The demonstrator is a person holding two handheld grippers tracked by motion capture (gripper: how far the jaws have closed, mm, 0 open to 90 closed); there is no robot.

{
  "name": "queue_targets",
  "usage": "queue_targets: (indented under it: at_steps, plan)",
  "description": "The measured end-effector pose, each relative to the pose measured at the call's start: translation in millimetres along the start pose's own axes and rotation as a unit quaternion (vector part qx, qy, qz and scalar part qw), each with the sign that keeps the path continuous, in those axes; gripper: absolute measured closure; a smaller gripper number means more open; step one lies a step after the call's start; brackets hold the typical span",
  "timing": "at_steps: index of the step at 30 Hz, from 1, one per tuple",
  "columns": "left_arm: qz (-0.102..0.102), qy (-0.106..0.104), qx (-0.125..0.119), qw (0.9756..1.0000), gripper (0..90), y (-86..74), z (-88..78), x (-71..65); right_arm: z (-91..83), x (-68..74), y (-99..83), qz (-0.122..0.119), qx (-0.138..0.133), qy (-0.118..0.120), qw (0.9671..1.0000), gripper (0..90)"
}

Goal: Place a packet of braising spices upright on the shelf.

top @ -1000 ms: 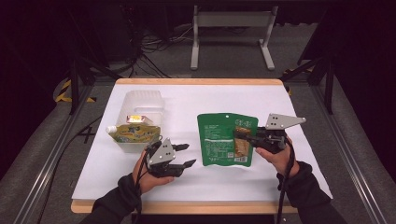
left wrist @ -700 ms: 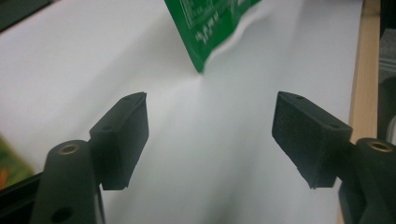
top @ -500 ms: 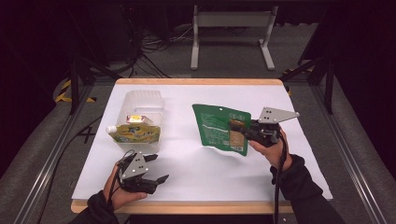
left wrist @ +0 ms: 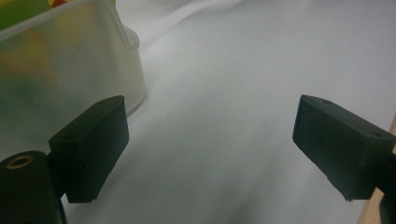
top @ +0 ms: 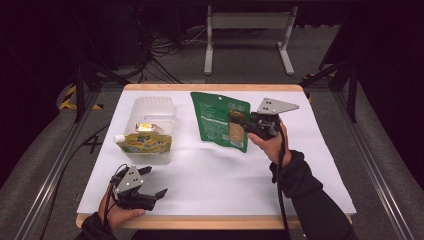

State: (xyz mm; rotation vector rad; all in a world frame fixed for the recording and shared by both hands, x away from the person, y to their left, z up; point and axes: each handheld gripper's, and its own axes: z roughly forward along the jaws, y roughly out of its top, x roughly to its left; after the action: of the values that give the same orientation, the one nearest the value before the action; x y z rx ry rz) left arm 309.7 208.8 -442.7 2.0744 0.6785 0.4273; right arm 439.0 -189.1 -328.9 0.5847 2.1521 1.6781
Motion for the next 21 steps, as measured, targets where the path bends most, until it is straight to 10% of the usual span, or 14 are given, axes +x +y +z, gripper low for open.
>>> queue_targets:
  at_steps: [21]
  plan:
    - [-0.033,0.009,-0.009,0.9994,10.0,-13.6,-15.8,-1.2,86.2,-11.0,41.0,-0.005,-0.047,0.018,0.9987,89.4]
